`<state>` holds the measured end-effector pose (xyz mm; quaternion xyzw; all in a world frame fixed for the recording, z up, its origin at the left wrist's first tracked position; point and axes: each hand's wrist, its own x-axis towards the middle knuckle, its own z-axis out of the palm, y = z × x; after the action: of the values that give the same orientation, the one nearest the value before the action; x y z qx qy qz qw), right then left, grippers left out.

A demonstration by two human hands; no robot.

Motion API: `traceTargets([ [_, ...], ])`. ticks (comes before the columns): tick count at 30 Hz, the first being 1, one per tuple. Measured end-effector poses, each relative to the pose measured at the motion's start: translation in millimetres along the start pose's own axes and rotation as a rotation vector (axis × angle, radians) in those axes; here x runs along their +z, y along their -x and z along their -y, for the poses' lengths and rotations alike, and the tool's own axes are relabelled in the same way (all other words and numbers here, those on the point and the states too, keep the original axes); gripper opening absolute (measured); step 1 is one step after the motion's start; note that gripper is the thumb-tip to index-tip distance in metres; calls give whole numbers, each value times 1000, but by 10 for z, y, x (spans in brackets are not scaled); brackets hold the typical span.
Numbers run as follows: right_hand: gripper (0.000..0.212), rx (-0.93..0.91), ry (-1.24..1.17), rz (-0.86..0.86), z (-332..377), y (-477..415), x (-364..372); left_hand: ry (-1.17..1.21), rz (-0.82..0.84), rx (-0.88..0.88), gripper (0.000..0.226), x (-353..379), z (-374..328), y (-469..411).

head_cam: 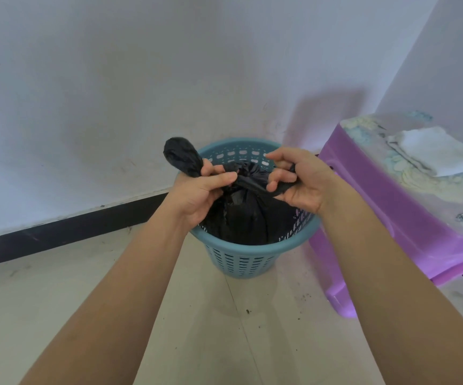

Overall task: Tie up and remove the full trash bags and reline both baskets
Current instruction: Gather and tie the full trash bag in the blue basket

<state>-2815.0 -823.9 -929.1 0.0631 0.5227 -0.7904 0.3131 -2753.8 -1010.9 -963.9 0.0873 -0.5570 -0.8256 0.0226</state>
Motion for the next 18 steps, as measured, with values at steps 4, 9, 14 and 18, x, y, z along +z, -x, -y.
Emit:
traceTargets([
  [4, 16, -288, 702, -253, 115, -24, -88, -168, 30, 83, 53, 0, -29, 51],
  [9, 47, -500, 1101, 60, 125, -26, -78, -280, 113, 148, 51, -77, -121, 78],
  [14, 31, -473, 1050, 196, -199, -189, 10, -533, 43, 255, 49, -89, -185, 104],
  [18, 14, -498, 1087, 118, -286, -295, -38, -651, -258, 394, 44, -89, -140, 130],
])
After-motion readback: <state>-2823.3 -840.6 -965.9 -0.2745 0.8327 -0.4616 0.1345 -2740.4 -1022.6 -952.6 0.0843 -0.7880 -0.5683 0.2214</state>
